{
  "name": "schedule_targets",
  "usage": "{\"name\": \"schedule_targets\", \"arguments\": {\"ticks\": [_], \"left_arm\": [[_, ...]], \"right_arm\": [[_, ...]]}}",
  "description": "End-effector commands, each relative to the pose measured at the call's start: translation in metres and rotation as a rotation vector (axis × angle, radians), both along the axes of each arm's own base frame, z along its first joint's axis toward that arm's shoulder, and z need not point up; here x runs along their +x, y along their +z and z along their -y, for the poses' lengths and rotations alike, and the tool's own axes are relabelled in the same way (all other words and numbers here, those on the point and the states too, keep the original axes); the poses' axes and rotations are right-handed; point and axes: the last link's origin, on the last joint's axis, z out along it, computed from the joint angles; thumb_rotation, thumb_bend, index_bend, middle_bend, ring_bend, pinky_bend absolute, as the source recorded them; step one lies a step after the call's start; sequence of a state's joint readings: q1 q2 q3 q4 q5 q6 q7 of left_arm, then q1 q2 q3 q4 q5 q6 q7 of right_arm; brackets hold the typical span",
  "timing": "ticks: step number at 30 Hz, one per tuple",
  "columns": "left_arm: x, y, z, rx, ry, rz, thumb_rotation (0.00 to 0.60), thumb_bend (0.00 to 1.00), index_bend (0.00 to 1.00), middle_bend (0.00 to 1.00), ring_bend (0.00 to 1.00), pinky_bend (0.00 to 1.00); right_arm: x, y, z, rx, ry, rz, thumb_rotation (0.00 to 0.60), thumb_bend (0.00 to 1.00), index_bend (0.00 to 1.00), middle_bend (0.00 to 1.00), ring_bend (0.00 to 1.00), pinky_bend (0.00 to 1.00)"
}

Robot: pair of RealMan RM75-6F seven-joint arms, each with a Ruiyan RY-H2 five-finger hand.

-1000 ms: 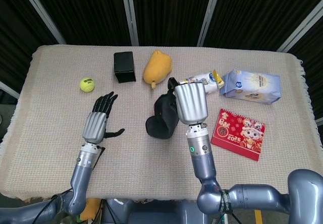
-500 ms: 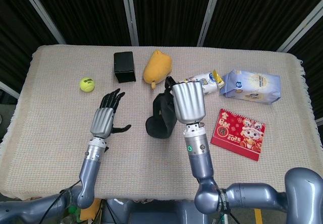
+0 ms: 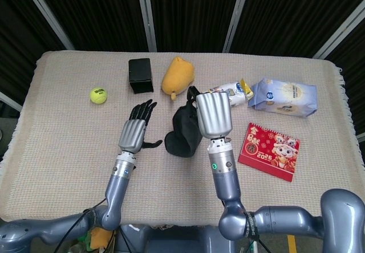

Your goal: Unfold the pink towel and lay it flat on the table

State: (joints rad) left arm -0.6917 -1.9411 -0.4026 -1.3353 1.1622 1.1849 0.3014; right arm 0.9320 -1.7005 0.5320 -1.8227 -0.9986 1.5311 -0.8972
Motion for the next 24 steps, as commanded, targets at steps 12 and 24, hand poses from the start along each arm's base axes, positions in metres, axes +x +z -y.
{"name": "schedule_targets", "arguments": {"ticks": [12, 24], "left_arm": [[0.017, -0.026, -0.005, -0.001, 0.035, 0.021, 0.600, 0.08, 0.00, 0.00, 0.00, 0.00], [0.037, -0.048, -0.006, 0.001, 0.012, 0.022, 0.600, 0.08, 0.00, 0.00, 0.00, 0.00]], "right_arm": [[0.006, -0.004, -0.010, 0.020, 0.003, 0.014, 0.600, 0.59, 0.70, 0.90, 0.98, 0.87], [0.003, -0.004, -0.009, 0.031, -0.009, 0.021, 0.600, 0.59, 0.70, 0.90, 0.98, 0.87]]}}
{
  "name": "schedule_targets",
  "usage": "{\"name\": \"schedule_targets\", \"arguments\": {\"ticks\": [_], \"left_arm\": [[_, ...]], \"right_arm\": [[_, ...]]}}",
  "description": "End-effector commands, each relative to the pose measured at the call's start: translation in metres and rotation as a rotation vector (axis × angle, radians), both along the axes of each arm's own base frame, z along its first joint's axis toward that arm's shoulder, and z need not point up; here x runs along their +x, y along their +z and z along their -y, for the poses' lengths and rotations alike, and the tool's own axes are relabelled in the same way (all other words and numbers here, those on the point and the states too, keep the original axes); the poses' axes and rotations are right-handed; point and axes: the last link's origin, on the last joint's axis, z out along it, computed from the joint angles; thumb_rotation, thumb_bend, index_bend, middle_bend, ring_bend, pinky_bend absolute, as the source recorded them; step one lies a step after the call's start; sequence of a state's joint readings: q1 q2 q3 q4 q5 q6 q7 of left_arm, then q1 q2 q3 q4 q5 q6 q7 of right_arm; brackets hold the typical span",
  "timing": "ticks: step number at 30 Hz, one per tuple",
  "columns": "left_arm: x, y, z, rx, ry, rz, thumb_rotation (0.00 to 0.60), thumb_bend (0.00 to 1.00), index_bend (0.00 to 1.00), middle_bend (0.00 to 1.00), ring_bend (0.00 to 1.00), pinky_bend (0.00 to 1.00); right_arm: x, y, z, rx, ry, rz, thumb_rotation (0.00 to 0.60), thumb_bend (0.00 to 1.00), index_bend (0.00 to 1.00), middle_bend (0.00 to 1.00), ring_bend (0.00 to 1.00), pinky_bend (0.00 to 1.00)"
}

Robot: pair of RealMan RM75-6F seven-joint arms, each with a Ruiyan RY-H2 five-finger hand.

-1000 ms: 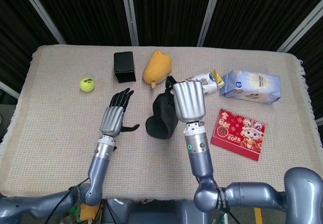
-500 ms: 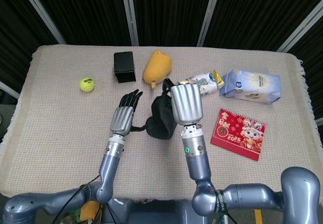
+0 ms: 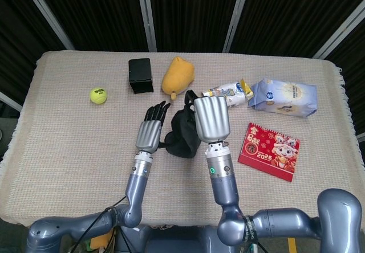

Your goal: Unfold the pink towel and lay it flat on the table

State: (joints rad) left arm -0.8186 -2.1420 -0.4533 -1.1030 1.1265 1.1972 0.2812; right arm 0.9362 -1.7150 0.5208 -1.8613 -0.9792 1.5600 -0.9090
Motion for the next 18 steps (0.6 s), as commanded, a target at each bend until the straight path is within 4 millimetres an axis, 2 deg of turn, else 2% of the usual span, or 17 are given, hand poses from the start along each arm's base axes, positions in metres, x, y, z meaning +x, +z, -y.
{"name": "schedule_targets", "arguments": {"ticks": [1, 11, 18], "left_arm": [[0.005, -0.005, 0.001, -0.004, -0.010, -0.003, 0.600, 0.08, 0.00, 0.00, 0.00, 0.00], [0.016, -0.014, -0.004, 0.021, -0.003, 0.002, 0.600, 0.10, 0.00, 0.00, 0.00, 0.00], [0.010, -0.012, -0.013, 0.056, 0.009, -0.006, 0.600, 0.16, 0.00, 0.00, 0.00, 0.00]], "right_arm": [[0.000, 0.000, 0.000, 0.002, 0.001, 0.000, 0.600, 0.59, 0.70, 0.90, 0.98, 0.87], [0.000, 0.001, -0.004, 0.007, 0.009, -0.007, 0.600, 0.59, 0.70, 0.90, 0.98, 0.87], [-0.002, 0.000, -0.005, 0.011, 0.011, -0.020, 0.600, 0.59, 0.70, 0.90, 0.98, 0.87]]}}
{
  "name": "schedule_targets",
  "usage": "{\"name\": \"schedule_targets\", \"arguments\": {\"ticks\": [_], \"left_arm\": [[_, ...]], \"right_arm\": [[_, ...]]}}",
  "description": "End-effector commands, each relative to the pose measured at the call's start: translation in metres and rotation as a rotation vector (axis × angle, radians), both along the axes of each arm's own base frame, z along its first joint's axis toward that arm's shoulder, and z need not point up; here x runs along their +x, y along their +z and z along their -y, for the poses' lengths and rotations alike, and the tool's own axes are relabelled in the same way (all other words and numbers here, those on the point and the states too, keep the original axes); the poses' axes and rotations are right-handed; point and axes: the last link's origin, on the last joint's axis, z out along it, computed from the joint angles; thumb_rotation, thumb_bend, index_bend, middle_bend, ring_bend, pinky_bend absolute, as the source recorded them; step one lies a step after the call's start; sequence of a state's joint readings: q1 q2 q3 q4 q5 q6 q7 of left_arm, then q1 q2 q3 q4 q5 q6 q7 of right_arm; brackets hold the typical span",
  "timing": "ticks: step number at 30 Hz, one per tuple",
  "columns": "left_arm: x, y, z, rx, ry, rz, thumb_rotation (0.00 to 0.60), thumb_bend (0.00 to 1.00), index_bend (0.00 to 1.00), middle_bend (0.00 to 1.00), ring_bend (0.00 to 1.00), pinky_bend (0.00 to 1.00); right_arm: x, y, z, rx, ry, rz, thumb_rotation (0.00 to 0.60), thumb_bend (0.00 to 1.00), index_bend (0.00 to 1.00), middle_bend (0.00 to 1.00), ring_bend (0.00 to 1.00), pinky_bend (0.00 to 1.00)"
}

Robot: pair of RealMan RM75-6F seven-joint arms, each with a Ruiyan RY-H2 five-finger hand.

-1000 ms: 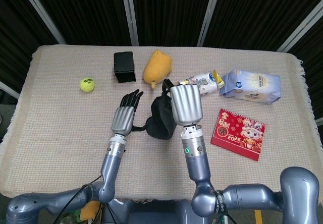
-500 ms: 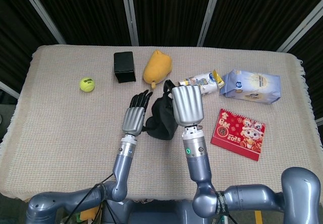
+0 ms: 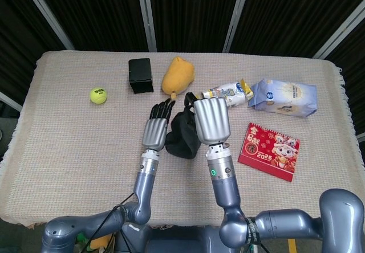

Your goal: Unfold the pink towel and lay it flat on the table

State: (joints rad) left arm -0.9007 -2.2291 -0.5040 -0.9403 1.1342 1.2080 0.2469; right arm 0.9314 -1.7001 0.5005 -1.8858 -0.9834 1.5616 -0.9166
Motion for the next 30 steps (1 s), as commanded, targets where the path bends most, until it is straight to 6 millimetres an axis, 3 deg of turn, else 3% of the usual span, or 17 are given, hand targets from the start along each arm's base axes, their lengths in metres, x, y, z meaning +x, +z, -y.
{"name": "schedule_targets", "arguments": {"ticks": [1, 18, 26, 30], "left_arm": [[-0.005, 0.000, -0.002, 0.012, 0.005, -0.005, 0.600, 0.17, 0.00, 0.00, 0.00, 0.00], [-0.066, 0.017, -0.011, 0.048, 0.063, -0.056, 0.600, 0.19, 0.04, 0.01, 0.00, 0.00], [-0.069, 0.020, -0.021, 0.012, 0.066, -0.050, 0.600, 0.22, 0.29, 0.05, 0.00, 0.00], [-0.064, 0.019, -0.022, 0.004, 0.054, -0.056, 0.600, 0.23, 0.36, 0.06, 0.00, 0.00]], "right_arm": [[0.000, -0.001, -0.001, 0.002, 0.001, -0.002, 0.600, 0.59, 0.70, 0.90, 0.98, 0.87], [-0.002, 0.003, 0.000, -0.016, -0.021, 0.014, 0.600, 0.59, 0.71, 0.90, 0.98, 0.87], [0.001, 0.000, -0.002, -0.002, -0.013, 0.017, 0.600, 0.59, 0.71, 0.90, 0.98, 0.87], [0.000, -0.002, -0.001, -0.001, -0.019, 0.017, 0.600, 0.59, 0.71, 0.90, 0.98, 0.87]]}}
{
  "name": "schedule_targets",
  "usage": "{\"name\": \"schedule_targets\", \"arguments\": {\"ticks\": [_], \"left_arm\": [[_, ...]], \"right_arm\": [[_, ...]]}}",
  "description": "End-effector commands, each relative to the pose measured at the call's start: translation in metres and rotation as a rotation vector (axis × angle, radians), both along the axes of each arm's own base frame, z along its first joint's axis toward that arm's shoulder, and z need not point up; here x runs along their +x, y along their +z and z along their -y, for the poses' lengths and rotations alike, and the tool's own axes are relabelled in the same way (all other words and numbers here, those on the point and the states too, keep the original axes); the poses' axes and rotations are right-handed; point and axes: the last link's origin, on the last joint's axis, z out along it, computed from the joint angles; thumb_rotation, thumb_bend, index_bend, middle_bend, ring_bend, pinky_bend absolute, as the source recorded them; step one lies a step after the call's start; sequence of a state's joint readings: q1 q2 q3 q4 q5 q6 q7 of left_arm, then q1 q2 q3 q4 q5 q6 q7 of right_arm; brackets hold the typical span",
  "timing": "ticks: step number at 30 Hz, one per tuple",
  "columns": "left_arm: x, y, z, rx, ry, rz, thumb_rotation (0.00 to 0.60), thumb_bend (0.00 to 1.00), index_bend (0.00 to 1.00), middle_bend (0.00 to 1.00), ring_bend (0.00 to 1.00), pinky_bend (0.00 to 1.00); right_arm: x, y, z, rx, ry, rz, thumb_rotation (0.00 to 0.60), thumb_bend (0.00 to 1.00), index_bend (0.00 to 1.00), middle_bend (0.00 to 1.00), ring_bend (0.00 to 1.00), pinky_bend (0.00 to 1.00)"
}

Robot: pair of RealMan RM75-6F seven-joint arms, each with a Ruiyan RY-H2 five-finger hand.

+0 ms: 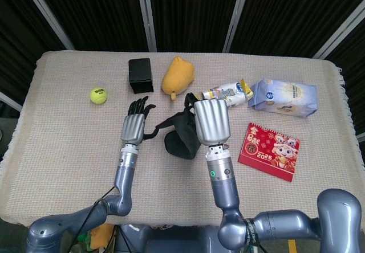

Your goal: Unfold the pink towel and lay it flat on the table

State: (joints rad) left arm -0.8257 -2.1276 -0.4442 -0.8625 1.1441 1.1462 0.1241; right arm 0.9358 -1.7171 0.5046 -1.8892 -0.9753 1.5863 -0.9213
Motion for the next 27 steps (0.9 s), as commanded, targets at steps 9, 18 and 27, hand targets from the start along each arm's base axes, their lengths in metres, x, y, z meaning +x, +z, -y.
{"name": "schedule_targets", "arguments": {"ticks": [9, 18, 27], "left_arm": [[0.014, -0.001, -0.005, -0.012, -0.001, 0.011, 0.600, 0.25, 0.41, 0.06, 0.00, 0.00], [0.019, -0.003, -0.008, -0.019, 0.019, 0.013, 0.600, 0.29, 0.41, 0.07, 0.00, 0.00], [0.028, -0.009, -0.008, -0.034, 0.029, 0.017, 0.600, 0.34, 0.43, 0.08, 0.00, 0.00]], "right_arm": [[-0.004, 0.001, 0.003, 0.004, -0.009, 0.009, 0.600, 0.59, 0.71, 0.90, 0.98, 0.87], [-0.006, 0.003, 0.002, 0.016, -0.013, 0.025, 0.600, 0.59, 0.71, 0.90, 0.98, 0.87], [-0.004, 0.004, -0.001, 0.027, -0.005, 0.030, 0.600, 0.59, 0.71, 0.90, 0.98, 0.87]]}}
